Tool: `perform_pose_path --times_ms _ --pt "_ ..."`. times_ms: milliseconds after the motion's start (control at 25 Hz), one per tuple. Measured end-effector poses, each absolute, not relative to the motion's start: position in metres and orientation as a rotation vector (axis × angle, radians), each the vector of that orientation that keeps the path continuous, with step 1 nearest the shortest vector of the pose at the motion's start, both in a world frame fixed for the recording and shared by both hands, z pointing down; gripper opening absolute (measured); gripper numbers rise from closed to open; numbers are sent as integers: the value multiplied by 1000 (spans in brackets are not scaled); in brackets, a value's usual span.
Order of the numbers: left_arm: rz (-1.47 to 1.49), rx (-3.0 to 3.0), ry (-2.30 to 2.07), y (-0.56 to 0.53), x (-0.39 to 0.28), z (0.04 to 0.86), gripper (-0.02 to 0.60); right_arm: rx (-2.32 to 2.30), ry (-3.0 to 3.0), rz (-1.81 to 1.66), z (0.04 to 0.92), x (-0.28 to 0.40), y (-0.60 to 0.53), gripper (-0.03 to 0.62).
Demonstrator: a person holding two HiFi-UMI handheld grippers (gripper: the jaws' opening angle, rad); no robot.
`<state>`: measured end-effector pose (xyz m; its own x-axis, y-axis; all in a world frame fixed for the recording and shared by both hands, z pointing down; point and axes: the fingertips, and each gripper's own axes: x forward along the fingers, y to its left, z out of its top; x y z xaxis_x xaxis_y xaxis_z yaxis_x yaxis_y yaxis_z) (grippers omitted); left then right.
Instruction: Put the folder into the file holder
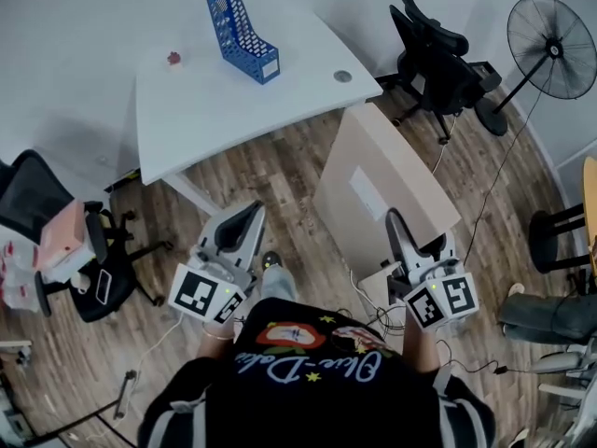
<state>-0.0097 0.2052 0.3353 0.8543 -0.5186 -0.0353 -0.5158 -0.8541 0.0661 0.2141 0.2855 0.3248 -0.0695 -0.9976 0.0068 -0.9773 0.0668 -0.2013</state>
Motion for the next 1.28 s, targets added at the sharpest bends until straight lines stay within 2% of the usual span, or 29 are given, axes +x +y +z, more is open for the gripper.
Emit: perform_pose_path --times_ms 840,1280 --pt "-60 2948 -822 -3 -69 348 5 -2252 2032 -143 310 204 101 256" --pt "-31 2935 -832 -66 -62 361 5 -2266 2033 -165 314 219 38 256"
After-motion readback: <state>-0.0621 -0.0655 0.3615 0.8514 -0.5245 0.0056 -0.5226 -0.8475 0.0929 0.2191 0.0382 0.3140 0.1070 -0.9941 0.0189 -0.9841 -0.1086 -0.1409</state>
